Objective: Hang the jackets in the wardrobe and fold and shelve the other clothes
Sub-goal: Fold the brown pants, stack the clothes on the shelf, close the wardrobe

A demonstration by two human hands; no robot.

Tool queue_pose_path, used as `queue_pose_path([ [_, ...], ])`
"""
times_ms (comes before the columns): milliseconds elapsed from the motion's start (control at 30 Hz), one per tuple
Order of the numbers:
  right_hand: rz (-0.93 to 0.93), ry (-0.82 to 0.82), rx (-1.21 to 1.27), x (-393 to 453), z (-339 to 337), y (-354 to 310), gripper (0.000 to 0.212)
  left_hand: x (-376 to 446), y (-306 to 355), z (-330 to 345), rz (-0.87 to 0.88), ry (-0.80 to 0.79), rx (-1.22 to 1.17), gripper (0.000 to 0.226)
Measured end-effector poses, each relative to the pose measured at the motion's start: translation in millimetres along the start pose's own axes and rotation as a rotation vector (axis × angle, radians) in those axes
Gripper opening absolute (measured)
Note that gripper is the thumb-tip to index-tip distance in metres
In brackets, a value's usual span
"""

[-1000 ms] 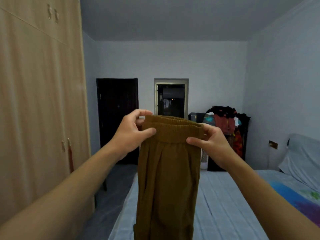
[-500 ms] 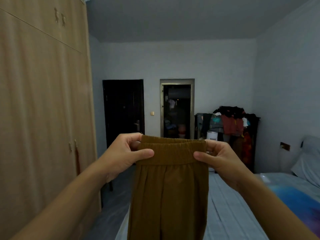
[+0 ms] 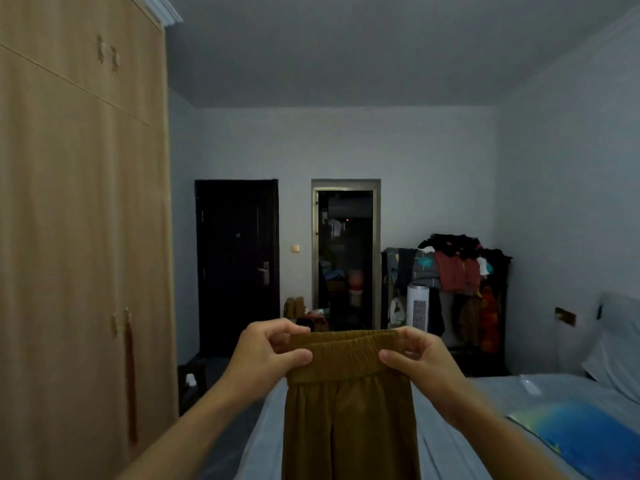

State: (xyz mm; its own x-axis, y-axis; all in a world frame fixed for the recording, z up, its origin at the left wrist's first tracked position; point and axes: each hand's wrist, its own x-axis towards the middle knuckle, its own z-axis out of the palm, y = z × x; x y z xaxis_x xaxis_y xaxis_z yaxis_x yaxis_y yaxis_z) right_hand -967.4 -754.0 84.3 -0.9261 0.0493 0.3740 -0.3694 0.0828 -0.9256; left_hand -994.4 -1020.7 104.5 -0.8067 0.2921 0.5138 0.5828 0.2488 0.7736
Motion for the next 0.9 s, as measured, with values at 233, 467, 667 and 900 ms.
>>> queue_pose_path([
  [233, -0.349, 0.167, -0.090, 16.6, -8.0, -53.4, 0.020, 39.2, 50.6, -14.2, 0.096, -0.058, -0.067, 0.059],
  [467, -0.462, 0.007, -0.142, -76.9, -11.4, -70.3, 0.024, -48.7, 75.5, -15.9, 0.203, -0.076, -0.038, 0.027],
  [667, -0.254, -0.094, -0.121, -170.1, -3.8, -20.0, 0.026, -147.1, 52.2, 7.4, -0.008, -0.172, 0.070, 0.021],
  [900, -0.003, -0.179, 0.031, -275.3, -1.6, 25.7, 0.028, -257.6, 44.5, 27.7, -0.173, -0.335, 0.078, 0.021],
])
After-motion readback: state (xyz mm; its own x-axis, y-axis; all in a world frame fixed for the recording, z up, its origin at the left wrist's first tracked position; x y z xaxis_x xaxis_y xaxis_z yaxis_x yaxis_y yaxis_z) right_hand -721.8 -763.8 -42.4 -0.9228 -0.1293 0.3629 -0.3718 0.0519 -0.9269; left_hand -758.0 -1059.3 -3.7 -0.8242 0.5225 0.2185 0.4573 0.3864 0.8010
